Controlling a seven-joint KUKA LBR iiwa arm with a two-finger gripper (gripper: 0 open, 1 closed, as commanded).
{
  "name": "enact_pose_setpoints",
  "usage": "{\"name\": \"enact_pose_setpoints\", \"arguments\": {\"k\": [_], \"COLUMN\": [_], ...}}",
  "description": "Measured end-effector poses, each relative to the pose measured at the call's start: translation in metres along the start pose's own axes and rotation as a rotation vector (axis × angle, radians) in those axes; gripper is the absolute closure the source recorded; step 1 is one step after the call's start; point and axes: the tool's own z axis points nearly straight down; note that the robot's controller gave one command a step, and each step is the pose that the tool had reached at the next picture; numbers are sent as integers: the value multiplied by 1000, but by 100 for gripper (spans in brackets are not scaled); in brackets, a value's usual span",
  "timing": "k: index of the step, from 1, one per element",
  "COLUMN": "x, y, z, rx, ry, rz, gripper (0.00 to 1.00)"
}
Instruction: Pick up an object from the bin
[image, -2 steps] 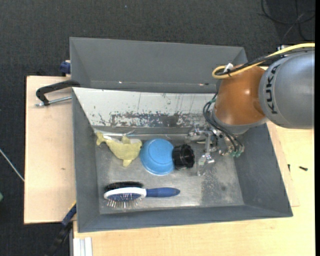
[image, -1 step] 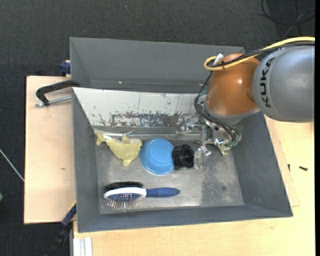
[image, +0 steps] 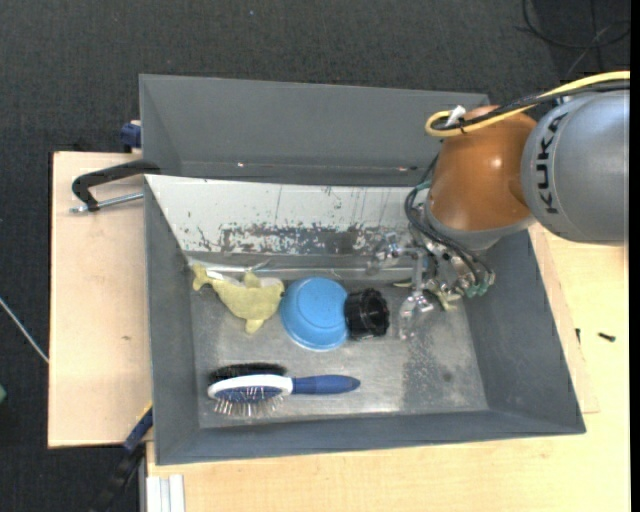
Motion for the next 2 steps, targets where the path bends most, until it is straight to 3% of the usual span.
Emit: {"name": "enact_pose_setpoints", "arguments": {"k": [1, 2], "x": [-6, -5], "y": [8, -6], "z": [38, 36], "rx": [-1, -3], "ry": [-1, -4], "rz": [-34, 83], "gripper": [0, 0]}}
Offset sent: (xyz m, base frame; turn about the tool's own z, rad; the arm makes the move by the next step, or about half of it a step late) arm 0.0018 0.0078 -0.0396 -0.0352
